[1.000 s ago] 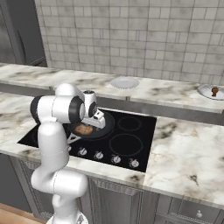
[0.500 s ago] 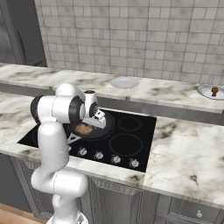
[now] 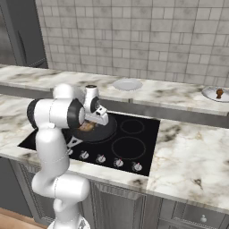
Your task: Take the chicken drumsticks from the pan and place one on each plate on the dining counter.
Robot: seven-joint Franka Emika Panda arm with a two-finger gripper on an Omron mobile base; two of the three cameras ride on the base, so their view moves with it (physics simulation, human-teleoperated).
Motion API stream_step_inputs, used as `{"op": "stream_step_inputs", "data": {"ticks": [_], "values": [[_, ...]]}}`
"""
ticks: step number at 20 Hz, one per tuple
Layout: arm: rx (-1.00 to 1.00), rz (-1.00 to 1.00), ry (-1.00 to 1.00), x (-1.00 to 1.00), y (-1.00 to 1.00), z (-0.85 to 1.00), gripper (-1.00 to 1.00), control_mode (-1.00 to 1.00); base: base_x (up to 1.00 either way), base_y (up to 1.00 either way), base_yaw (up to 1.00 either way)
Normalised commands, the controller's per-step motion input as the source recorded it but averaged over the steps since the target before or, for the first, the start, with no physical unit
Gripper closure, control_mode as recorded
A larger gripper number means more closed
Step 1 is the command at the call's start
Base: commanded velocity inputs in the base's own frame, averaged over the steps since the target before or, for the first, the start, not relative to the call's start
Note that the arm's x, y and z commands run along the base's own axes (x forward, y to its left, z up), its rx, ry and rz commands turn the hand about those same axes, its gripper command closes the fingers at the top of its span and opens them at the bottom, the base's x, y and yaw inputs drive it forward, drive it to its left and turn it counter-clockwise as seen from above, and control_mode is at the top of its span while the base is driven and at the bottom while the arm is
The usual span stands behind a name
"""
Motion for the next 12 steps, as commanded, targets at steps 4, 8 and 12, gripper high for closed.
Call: {"op": "stream_step_inputs", "data": {"ticks": [4, 8, 12], "values": [[0.00, 0.00, -0.01, -0.37, -0.08, 0.78, 1.00, -1.00, 0.00, 0.00, 0.00], [0.00, 0.00, -0.09, -0.71, -0.02, 0.61, 1.00, -1.00, 0.00, 0.00, 0.00], [0.00, -0.10, -0.15, -0.79, 0.00, 0.39, 1.00, -1.00, 0.00, 0.00, 0.00]]}}
